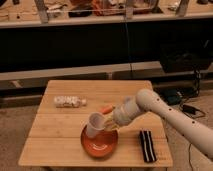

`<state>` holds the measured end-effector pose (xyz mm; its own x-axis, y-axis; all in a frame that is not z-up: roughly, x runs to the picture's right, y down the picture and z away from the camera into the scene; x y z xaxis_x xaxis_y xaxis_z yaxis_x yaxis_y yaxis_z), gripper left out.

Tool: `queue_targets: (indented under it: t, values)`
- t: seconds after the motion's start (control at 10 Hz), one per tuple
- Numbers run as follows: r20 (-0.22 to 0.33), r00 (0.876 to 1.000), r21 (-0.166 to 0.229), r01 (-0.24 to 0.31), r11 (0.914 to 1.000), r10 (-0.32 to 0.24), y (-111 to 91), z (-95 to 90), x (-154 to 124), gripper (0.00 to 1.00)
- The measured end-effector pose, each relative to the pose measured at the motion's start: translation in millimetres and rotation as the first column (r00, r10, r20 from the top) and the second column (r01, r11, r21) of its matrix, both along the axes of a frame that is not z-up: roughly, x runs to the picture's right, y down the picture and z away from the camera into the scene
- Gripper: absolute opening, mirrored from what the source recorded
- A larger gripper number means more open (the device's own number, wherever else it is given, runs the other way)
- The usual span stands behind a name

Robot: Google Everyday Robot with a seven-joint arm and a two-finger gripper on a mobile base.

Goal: Place the ceramic cup in the ceramic bowl

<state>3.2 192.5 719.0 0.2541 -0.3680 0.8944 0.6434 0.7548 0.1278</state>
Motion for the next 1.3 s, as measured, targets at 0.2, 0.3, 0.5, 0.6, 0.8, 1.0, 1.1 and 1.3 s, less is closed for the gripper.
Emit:
queue_targets:
  t: [0.2, 0.3, 0.5, 0.6, 0.8, 1.0, 1.1, 1.3]
  values:
    - [0.0, 1.0, -0.003, 0.009, 1.0, -0.009, -0.7, 1.5, -2.0, 0.19]
    - [0.001, 1.0, -0.004, 0.012, 0.9999, -0.012, -1.0, 1.6, -2.5, 0.19]
    - [-0.001, 1.0, -0.006, 0.019, 0.9998, -0.019, -1.5, 2.1, -2.5, 0.19]
    - [-0.001, 1.0, -0.006, 0.021, 0.9998, -0.021, -1.8, 2.3, -2.4, 0.2]
    - [0.002, 1.0, -0.008, 0.027, 0.9996, -0.027, -2.5, 3.1, -3.0, 0.31]
    - [0.004, 0.999, -0.009, 0.034, 0.9994, -0.034, -3.0, 3.8, -4.0, 0.33]
    - [0.005, 0.999, -0.009, 0.037, 0.9993, -0.037, -3.3, 4.2, -4.5, 0.36]
    - [0.008, 0.999, -0.011, 0.045, 0.9989, -0.044, -4.0, 4.8, -5.1, 0.37]
